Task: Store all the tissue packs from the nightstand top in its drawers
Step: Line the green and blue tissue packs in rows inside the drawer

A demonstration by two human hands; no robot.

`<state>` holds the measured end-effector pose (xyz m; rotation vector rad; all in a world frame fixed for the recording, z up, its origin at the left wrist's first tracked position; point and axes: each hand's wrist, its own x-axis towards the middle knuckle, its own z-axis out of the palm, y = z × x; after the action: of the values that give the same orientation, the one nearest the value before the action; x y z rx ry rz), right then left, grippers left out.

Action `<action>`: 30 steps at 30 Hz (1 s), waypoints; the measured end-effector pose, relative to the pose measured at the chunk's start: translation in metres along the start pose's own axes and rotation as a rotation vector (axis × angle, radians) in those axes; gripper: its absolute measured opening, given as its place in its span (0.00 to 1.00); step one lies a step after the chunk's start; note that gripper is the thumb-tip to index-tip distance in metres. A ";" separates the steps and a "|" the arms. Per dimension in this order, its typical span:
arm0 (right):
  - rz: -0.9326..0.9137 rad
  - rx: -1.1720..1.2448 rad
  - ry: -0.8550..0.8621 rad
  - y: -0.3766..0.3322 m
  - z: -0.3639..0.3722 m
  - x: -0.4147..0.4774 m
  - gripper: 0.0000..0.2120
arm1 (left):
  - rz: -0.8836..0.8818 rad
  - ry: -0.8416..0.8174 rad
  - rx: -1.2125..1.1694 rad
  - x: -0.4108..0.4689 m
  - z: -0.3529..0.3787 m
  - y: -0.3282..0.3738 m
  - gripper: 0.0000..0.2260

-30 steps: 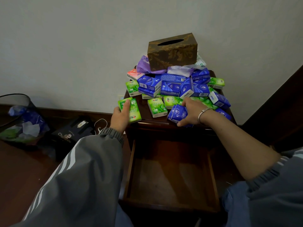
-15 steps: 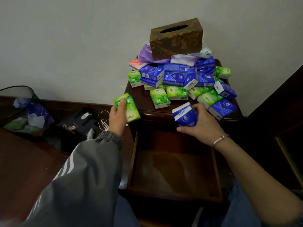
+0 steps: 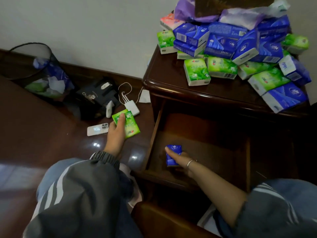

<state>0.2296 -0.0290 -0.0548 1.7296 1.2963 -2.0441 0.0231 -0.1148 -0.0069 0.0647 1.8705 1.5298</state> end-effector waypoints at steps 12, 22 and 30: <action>-0.064 -0.193 0.250 0.008 0.038 0.041 0.15 | -0.056 -0.039 -0.042 0.019 -0.001 -0.003 0.18; 0.083 -0.348 -0.024 0.004 0.039 0.041 0.12 | -0.145 -0.078 -0.098 0.019 0.008 -0.001 0.26; -0.174 -0.527 -0.026 -0.001 0.032 0.041 0.18 | -0.175 -0.186 -0.015 0.014 0.011 -0.002 0.26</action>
<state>0.1935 -0.0344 -0.0919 1.3845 1.8233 -1.5853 0.0194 -0.1003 -0.0161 0.0346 1.6719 1.3704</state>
